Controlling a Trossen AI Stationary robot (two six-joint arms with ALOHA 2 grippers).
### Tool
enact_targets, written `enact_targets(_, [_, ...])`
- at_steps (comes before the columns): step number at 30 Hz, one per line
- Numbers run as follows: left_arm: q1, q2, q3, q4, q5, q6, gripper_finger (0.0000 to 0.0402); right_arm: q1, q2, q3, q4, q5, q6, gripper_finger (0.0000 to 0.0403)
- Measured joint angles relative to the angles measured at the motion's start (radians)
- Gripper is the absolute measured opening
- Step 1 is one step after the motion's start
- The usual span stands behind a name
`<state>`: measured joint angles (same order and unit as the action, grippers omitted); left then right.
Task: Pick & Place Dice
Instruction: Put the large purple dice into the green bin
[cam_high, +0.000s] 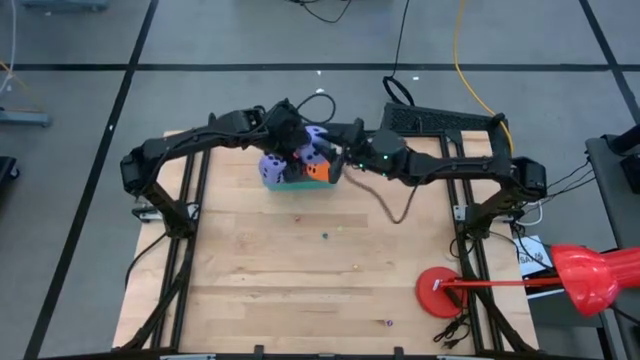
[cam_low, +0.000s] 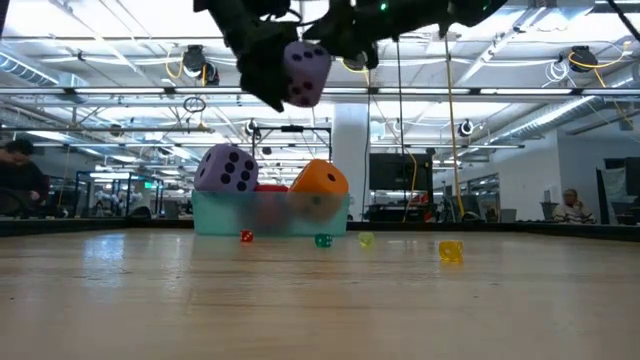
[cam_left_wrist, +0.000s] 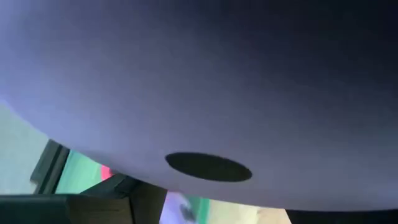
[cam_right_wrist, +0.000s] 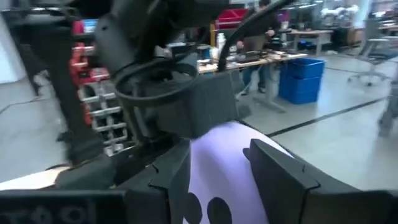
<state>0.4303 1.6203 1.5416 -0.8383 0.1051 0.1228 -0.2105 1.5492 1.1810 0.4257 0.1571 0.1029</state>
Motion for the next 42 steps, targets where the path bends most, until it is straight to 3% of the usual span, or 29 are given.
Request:
enact_targets(3, [0.007,0.004,-0.001,0.045,-0.013,-0.006,0.0267,-0.006,0.02,-0.001,-0.004,0.008,0.005,0.0153])
enact_targets(13, [0.011,-0.001,-0.001,-0.067,-0.028,0.002,0.0267,-0.007,0.05,-0.006,-0.04,-0.023,0.016,0.0153])
enact_targets(29, [0.056,-0.004,0.0,-0.083,-0.027,0.034,0.0267,-0.009,0.066,-0.01,-0.033,-0.013,0.025,0.0153])
enact_targets(42, [0.09,-0.005,-0.073,-0.053,-0.023,0.057,0.0267,-0.013,0.143,-0.012,0.005,0.008,0.042,0.0153])
